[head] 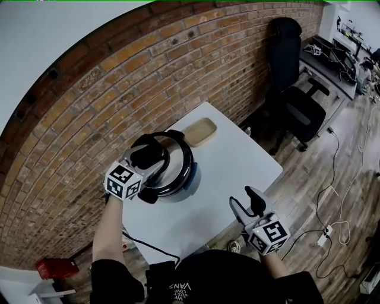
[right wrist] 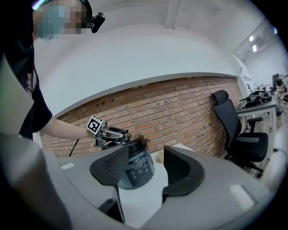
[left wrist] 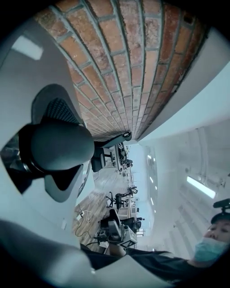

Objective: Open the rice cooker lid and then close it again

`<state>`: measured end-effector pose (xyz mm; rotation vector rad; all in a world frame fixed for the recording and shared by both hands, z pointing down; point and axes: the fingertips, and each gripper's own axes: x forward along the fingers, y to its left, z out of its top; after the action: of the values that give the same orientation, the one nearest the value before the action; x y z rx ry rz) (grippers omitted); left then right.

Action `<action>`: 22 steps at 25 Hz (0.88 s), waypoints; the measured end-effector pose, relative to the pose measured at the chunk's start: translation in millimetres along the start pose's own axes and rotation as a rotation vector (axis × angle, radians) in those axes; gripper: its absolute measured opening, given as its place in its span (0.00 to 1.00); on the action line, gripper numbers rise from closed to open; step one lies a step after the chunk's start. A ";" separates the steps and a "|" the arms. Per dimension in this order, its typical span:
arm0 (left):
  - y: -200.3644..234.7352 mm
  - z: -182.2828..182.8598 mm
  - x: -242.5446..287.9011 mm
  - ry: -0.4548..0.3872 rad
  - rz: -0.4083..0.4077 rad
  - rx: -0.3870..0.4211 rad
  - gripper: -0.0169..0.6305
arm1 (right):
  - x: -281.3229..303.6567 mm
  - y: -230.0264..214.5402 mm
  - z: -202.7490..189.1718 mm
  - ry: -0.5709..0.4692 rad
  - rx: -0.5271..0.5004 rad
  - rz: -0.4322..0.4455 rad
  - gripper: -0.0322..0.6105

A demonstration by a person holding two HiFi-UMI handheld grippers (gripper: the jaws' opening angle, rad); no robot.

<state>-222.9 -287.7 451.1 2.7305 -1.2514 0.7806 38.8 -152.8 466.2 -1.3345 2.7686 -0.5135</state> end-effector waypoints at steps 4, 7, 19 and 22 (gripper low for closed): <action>0.8 -0.7 0.0 0.009 0.000 -0.010 0.45 | 3.7 4.1 0.2 0.010 -0.006 0.016 0.42; 2.1 -1.8 0.7 0.029 -0.001 -0.030 0.45 | 6.6 7.1 1.1 0.016 -0.010 0.023 0.42; 2.3 -5.4 3.1 0.141 0.016 -0.092 0.45 | 5.9 9.4 -2.7 0.004 0.007 0.014 0.42; 3.7 -3.2 2.1 0.124 0.000 -0.094 0.45 | 3.5 10.4 -4.3 0.011 0.008 0.009 0.42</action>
<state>-225.8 -291.0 454.2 2.5664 -1.2302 0.8533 28.0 -148.3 467.5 -1.3212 2.7773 -0.5322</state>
